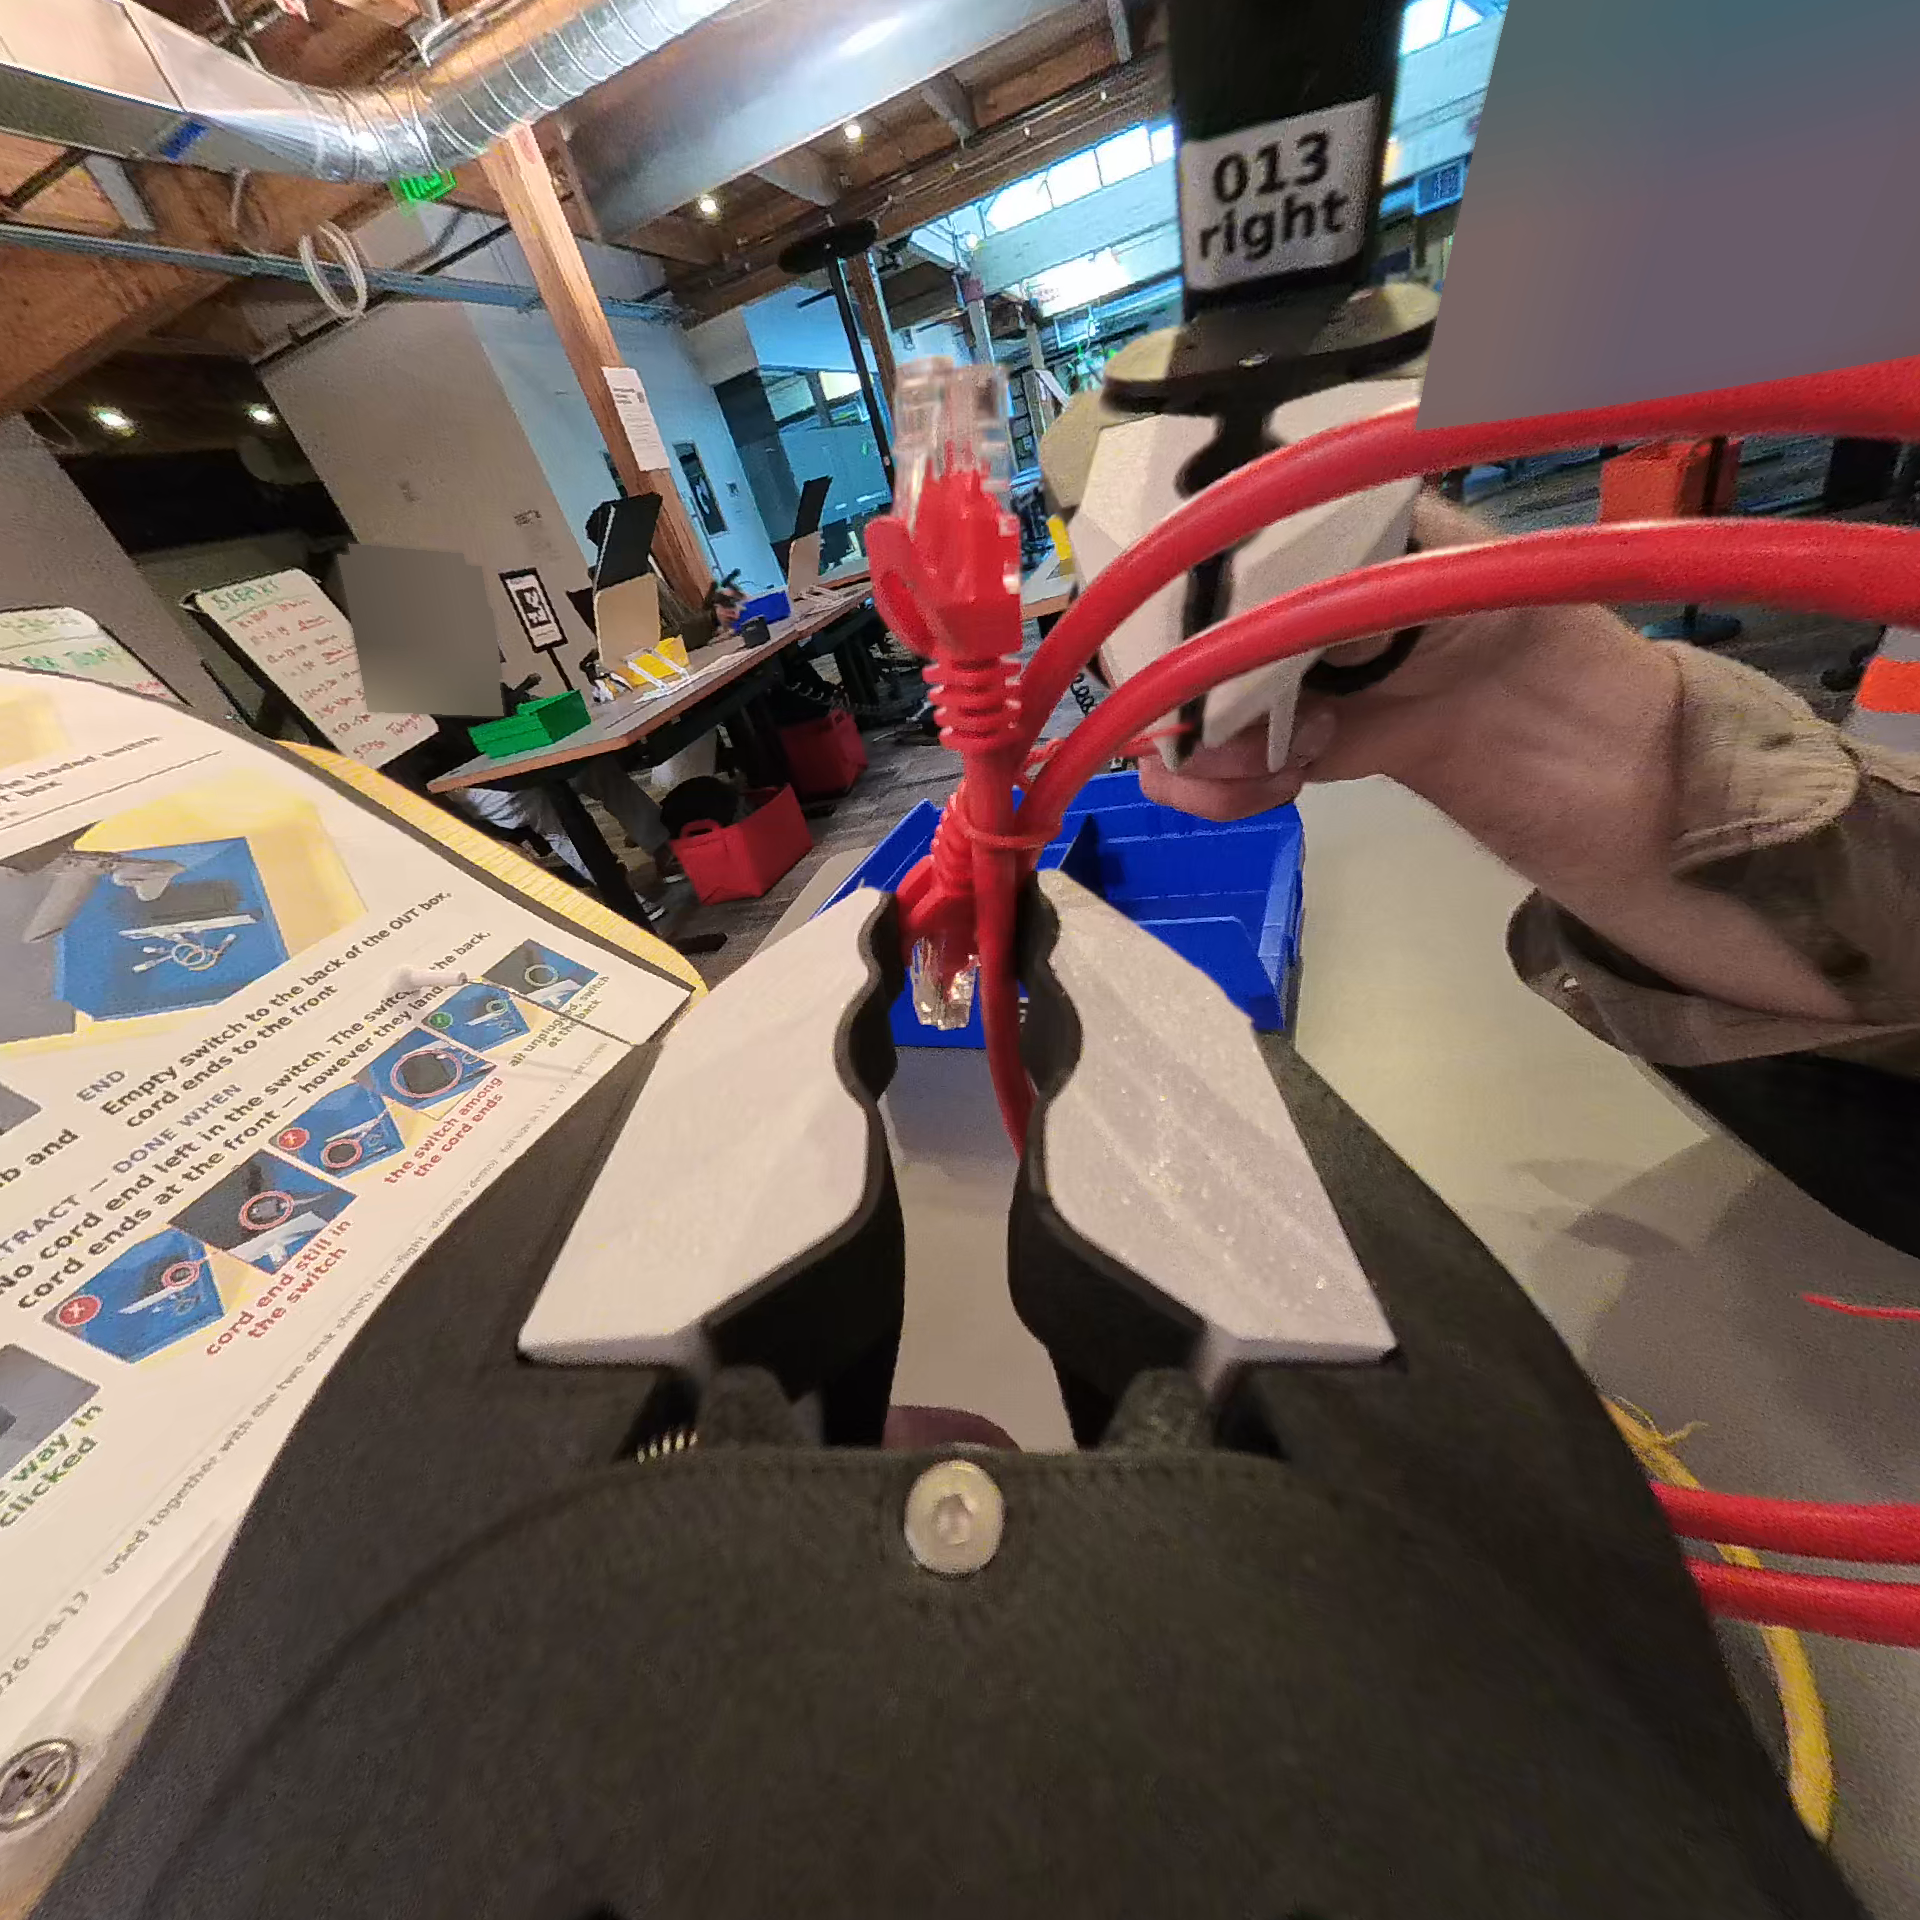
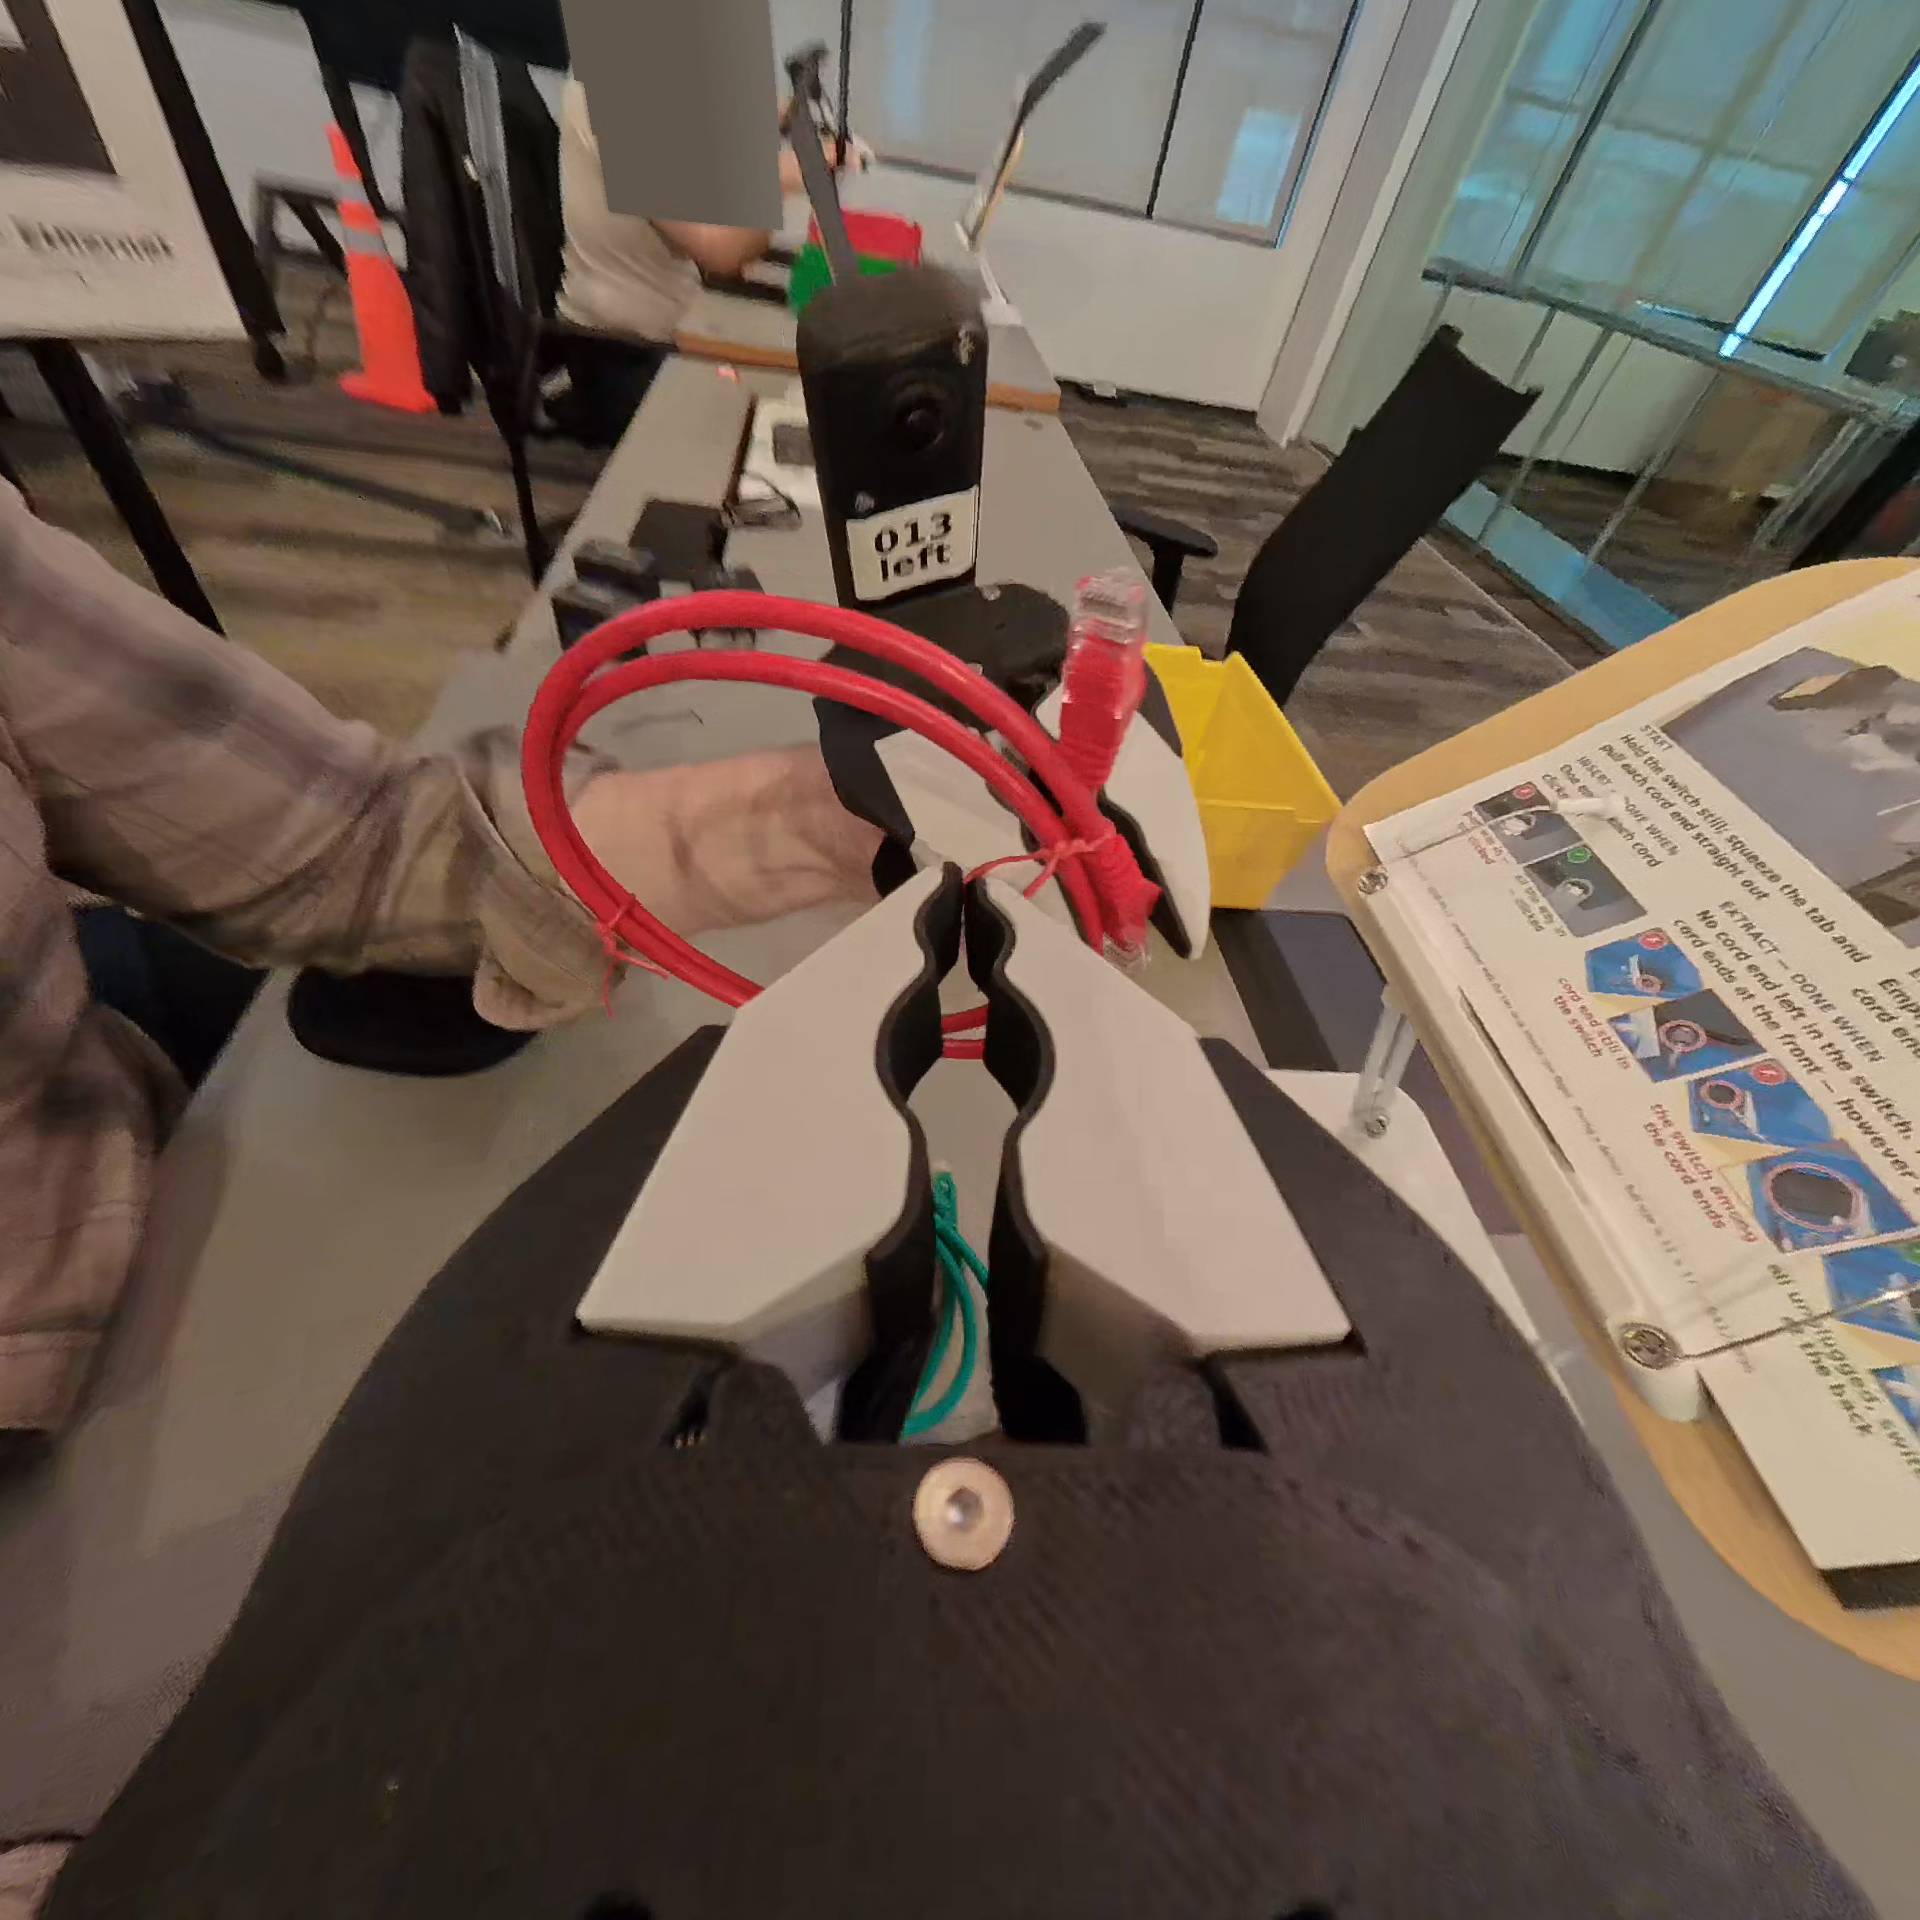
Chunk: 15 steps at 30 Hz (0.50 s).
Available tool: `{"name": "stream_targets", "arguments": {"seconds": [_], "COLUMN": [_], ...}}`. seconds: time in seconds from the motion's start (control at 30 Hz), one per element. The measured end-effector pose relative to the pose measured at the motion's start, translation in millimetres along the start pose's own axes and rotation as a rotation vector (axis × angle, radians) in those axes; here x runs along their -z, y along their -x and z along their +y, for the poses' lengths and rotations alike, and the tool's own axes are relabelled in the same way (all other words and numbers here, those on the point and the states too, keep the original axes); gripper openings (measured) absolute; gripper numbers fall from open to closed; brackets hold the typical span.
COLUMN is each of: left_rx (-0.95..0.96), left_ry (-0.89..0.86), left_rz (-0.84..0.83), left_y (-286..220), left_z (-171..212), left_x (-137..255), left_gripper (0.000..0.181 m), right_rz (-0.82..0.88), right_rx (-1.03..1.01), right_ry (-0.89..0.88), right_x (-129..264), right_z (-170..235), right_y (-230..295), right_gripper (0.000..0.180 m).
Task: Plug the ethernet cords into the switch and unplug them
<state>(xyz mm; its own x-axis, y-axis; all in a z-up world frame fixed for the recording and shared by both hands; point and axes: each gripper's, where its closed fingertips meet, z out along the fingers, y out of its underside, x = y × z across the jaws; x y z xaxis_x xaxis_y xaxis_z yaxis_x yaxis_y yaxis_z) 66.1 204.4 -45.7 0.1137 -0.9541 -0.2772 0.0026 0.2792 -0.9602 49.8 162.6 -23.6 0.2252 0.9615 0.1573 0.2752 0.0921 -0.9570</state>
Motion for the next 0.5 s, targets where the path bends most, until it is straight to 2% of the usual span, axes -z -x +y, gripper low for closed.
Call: {"name": "stream_targets", "arguments": {"seconds": [0.17, 0.5], "left_rx": [0.034, 0.110], "left_ry": [-0.045, -0.131], "left_rz": [0.011, 0.062], "left_y": [-2.1, -5.2], "left_z": [-6.9, -16.9], "left_x": [-1.3, 0.8], "left_gripper": [0.020, 0.020], "right_rz": [0.040, 0.106], "right_rx": [0.011, 0.014], "right_ry": [0.103, 0.060], "right_x": [-8.9, 4.7], "right_z": [16.2, 7.3], "right_y": [-4.3, -14.4], "right_gripper": [0.000, 0.000]}}
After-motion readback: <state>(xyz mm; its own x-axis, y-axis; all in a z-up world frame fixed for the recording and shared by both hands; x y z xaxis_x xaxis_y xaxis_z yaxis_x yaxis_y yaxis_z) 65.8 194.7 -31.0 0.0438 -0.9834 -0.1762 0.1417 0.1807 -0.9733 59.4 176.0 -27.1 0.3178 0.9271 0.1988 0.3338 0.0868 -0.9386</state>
